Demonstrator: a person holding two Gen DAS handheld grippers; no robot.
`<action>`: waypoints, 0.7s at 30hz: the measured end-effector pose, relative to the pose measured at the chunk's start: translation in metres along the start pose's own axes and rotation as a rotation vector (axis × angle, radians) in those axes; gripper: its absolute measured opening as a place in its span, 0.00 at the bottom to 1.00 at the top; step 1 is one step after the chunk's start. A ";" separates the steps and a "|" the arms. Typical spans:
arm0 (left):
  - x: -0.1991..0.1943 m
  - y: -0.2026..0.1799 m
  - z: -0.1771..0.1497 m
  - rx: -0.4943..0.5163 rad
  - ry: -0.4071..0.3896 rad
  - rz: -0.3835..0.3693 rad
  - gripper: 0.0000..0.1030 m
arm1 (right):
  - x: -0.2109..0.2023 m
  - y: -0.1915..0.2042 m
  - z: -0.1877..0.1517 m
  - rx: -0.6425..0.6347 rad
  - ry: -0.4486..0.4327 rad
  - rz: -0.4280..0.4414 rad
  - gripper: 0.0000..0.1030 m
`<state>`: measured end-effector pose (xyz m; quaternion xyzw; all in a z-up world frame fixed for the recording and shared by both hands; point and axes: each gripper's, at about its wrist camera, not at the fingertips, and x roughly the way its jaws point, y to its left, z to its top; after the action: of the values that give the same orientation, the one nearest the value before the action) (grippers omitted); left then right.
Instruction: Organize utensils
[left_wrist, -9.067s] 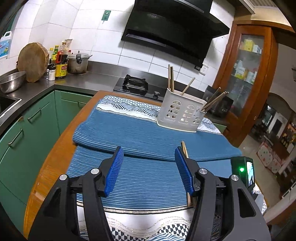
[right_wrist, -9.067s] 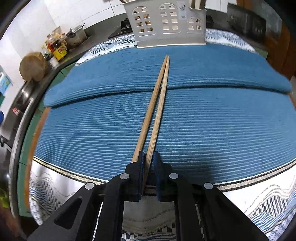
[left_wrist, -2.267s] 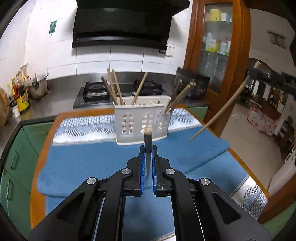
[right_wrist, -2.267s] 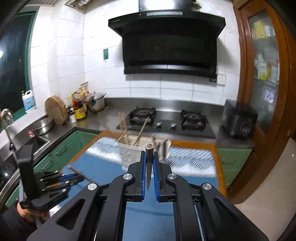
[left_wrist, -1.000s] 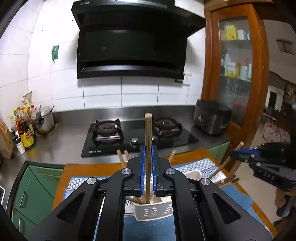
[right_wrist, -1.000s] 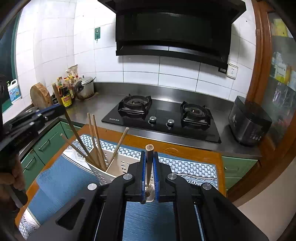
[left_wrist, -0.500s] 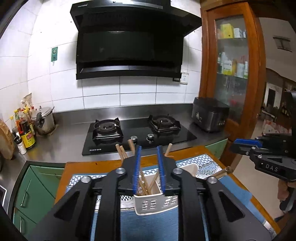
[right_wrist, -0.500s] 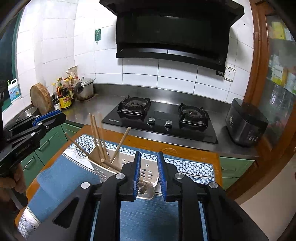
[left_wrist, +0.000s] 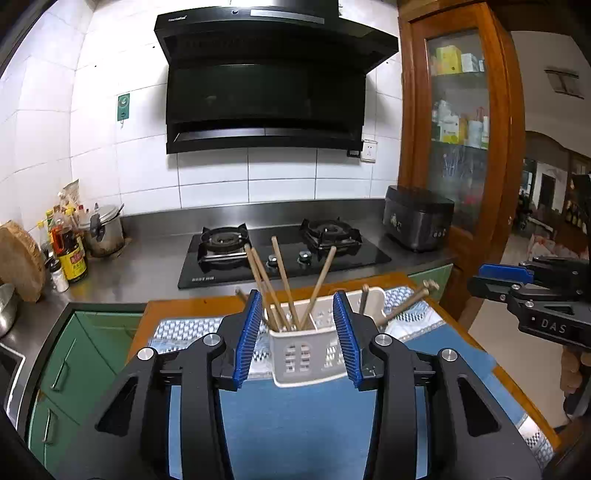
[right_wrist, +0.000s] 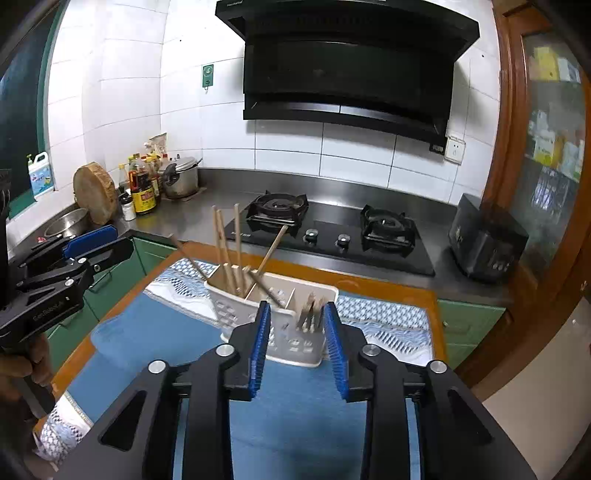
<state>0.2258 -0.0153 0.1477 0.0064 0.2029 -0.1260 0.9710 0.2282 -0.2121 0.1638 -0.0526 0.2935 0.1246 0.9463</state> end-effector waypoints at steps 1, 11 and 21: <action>-0.003 -0.001 -0.004 -0.001 0.003 -0.003 0.42 | -0.004 0.002 -0.005 0.007 -0.001 0.007 0.31; -0.039 -0.015 -0.042 0.008 0.010 -0.004 0.62 | -0.026 0.019 -0.050 0.024 -0.011 0.027 0.41; -0.074 -0.032 -0.074 0.018 -0.010 0.003 0.88 | -0.044 0.027 -0.104 0.092 -0.009 0.054 0.43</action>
<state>0.1230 -0.0241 0.1101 0.0147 0.1968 -0.1261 0.9722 0.1298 -0.2129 0.1028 -0.0003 0.2959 0.1366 0.9454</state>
